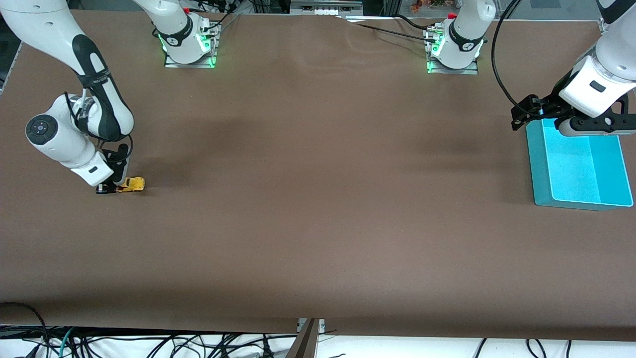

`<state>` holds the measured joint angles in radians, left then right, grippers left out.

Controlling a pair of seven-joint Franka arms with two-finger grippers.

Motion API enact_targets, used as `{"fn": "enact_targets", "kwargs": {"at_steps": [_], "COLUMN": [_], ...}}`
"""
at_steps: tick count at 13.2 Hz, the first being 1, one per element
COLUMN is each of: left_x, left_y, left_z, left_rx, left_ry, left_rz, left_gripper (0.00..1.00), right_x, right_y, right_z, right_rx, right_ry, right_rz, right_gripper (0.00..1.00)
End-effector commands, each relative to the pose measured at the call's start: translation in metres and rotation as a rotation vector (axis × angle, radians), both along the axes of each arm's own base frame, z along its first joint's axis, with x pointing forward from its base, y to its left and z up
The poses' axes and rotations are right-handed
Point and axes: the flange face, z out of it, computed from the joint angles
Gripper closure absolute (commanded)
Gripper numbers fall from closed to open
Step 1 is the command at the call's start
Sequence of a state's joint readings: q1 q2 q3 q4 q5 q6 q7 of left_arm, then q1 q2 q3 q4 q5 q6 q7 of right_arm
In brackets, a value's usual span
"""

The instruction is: Wind and store yellow beetle car

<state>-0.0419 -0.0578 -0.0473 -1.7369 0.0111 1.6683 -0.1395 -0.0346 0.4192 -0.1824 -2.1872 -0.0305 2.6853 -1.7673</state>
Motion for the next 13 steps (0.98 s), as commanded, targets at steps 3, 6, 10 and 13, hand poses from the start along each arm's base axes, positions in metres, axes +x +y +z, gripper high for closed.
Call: {"fn": "enact_targets", "kwargs": {"at_steps": [3,6,10,13], "left_x": [0.002,0.001,0.001,0.001], "left_y": [-0.002,-0.002,-0.002,-0.002], "left_z": [0.006,0.005,0.005,0.006], "left_rx": [-0.009,-0.009,-0.009,-0.008], "left_ry": [0.008,0.01,0.01,0.008], "left_rz": [0.001,0.0,0.001,0.0], "left_gripper": [0.0,0.0,0.0,0.0], "right_x": [-0.009,0.009,0.036,0.041], "right_y": [-0.005,0.004,0.005,0.006], "right_z": [-0.028,-0.01,0.02,0.029], "right_rx": [0.014,0.017,0.027,0.028], "right_ry": [0.039,0.016,0.048,0.04], "right_rz": [0.003,0.018,0.02,0.02], "right_gripper": [0.67,0.0,0.0,0.0]}}
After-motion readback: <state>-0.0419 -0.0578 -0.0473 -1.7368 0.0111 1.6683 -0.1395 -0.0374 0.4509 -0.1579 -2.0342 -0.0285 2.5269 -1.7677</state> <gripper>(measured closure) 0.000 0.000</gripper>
